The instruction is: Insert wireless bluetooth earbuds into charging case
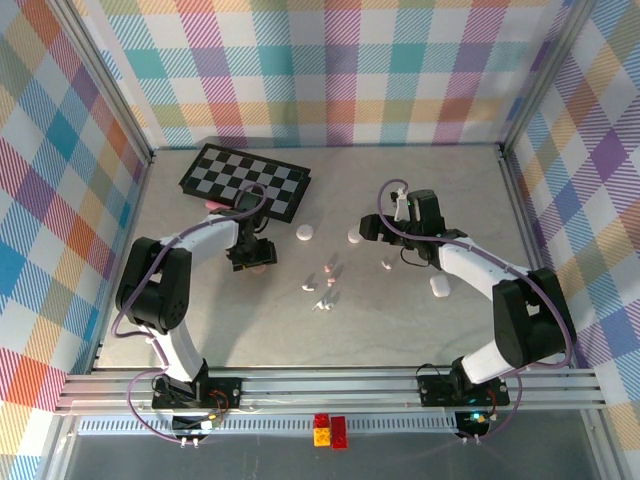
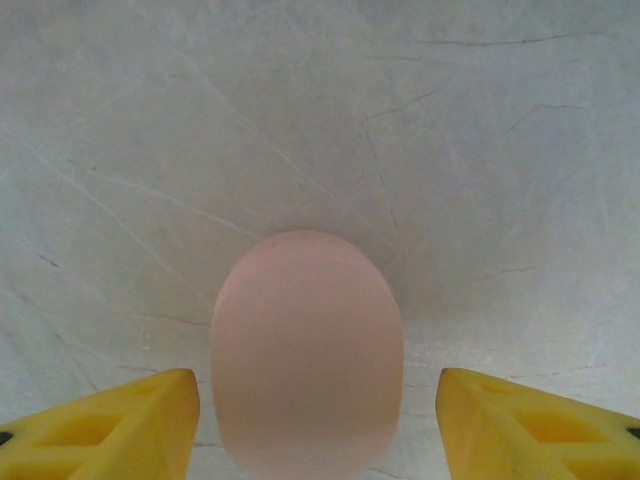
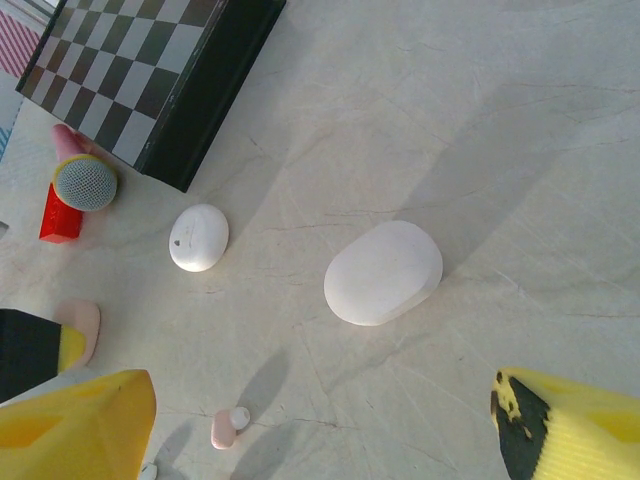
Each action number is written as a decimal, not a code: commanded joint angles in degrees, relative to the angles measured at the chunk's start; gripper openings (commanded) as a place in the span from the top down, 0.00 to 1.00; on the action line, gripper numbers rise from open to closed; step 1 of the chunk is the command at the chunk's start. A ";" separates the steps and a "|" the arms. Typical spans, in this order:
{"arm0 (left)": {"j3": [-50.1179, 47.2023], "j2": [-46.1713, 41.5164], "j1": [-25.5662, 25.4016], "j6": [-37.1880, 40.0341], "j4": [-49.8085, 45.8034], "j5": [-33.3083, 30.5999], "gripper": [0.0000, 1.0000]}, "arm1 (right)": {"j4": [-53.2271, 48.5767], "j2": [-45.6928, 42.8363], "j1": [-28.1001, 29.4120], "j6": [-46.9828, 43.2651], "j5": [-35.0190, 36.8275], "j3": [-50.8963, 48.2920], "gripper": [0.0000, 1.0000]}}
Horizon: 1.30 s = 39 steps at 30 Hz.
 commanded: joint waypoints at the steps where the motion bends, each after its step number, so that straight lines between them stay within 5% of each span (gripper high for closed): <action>1: 1.80 1.28 0.43 0.37 -2.41 1.28 0.42 | 0.75 -1.49 -0.02 -0.78 -1.11 0.12 0.13; 9: 1.93 1.72 0.35 1.05 -2.93 1.31 0.68 | -0.24 -2.78 -0.09 -0.07 -1.01 -0.09 0.13; 19: 2.12 -7.52 -3.13 7.26 2.03 1.18 0.68 | -7.48 -8.84 -0.06 3.87 -5.91 3.11 0.14; 26: -0.47 -14.42 -7.85 19.90 13.95 11.43 0.68 | -17.00 -12.24 -0.02 6.46 -14.76 7.73 0.14; 32: -4.67 -20.12 -9.96 34.08 25.84 27.36 0.70 | -25.92 -13.41 -0.03 9.53 -21.38 12.36 0.15; 39: -6.46 -22.98 -15.29 45.25 31.73 28.50 0.69 | -32.31 -13.44 0.58 10.03 -22.67 15.58 0.17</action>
